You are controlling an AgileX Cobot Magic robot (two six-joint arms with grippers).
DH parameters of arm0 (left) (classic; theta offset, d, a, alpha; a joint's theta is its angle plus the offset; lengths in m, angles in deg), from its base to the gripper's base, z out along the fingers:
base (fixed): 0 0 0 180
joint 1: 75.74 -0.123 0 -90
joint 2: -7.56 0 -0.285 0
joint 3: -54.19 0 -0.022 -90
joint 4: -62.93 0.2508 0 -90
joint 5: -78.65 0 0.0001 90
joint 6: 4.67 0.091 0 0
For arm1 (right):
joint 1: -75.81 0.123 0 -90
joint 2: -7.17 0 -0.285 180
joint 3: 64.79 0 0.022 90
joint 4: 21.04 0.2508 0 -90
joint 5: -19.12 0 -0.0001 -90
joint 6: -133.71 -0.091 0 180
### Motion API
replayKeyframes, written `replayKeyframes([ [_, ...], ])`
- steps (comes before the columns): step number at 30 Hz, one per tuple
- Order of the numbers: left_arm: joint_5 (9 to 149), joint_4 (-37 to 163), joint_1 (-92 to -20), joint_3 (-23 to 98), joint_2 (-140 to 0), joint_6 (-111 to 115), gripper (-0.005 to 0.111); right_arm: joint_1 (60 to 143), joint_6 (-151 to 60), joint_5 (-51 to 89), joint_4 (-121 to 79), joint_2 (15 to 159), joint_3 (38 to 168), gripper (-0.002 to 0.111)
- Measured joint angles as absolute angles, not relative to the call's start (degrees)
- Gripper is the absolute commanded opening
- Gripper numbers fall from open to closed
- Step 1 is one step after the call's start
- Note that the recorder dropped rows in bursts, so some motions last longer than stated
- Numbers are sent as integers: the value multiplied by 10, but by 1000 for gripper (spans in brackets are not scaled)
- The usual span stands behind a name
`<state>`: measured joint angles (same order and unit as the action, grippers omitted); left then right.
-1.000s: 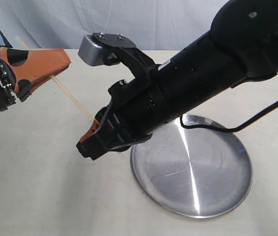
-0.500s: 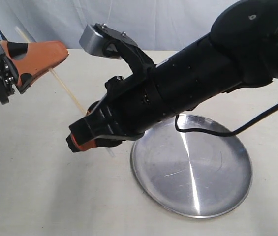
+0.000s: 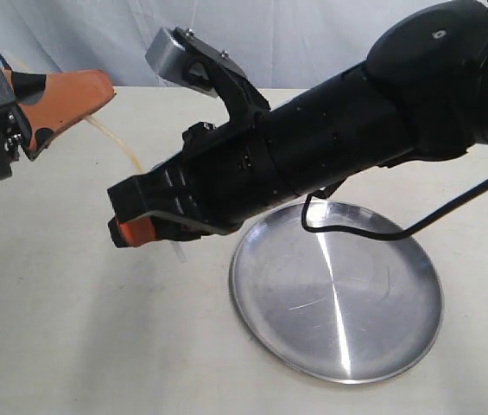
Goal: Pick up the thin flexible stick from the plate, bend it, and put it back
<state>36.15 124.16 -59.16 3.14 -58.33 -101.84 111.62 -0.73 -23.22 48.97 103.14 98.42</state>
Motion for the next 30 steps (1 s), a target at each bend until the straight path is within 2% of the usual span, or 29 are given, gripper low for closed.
replayKeyframes([
  [7,377,1265,-568,31,-579,-983,0,1113,-13,-160,546,1032,984,-1],
  [18,432,1289,-543,30,-579,-973,0,1114,-25,-152,603,1032,984,-1],
  [30,459,1302,-538,37,-579,-973,0,1114,-31,-136,570,1032,985,-1],
])
